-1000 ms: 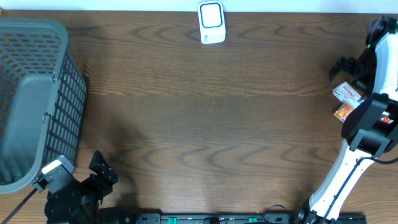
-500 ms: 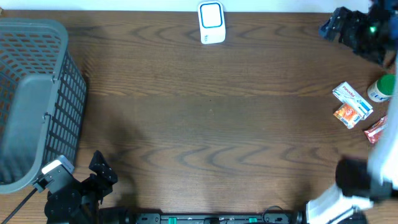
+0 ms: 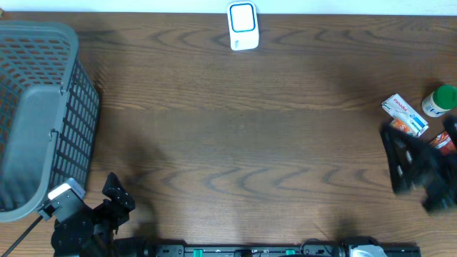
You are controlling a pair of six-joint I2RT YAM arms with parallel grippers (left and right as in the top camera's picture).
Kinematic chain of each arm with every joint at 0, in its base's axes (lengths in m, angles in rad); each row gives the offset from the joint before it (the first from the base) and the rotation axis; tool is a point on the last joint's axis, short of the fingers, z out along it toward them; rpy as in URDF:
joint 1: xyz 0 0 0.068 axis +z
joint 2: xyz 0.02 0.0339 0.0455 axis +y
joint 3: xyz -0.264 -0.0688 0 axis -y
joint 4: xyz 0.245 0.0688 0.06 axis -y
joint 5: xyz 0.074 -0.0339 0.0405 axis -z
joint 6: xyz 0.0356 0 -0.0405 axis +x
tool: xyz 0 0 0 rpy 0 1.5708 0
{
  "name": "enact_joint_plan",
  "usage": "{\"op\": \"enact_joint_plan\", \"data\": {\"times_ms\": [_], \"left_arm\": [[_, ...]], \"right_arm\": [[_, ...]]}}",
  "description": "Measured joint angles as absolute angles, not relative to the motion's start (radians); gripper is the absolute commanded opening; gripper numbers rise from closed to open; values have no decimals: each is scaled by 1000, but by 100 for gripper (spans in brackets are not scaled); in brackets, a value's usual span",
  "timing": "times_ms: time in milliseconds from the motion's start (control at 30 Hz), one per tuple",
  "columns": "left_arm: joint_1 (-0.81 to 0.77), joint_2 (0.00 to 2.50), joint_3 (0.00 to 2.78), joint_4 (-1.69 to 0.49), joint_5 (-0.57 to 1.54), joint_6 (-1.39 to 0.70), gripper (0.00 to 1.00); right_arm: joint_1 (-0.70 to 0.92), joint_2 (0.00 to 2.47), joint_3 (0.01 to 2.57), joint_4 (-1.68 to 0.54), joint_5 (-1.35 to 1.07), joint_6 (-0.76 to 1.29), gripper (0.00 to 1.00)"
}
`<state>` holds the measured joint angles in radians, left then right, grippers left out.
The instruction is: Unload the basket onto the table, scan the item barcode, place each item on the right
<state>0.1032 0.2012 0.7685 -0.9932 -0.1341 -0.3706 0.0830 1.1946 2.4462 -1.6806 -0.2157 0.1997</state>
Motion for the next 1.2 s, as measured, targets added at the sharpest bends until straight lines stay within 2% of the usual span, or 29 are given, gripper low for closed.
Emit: {"op": "enact_joint_plan", "data": {"times_ms": [300,800,1200], "left_arm": [[103,201,768,-993,-134,-371,87],[103,201,768,-993,-134,-371,87],[103,201,768,-993,-134,-371,87]], "right_arm": [[83,1003,2448,-1677,-53,200,99],[68,959,2425,-1563,187,200,99],[68,682,2076,-1283,223,199,99]]}}
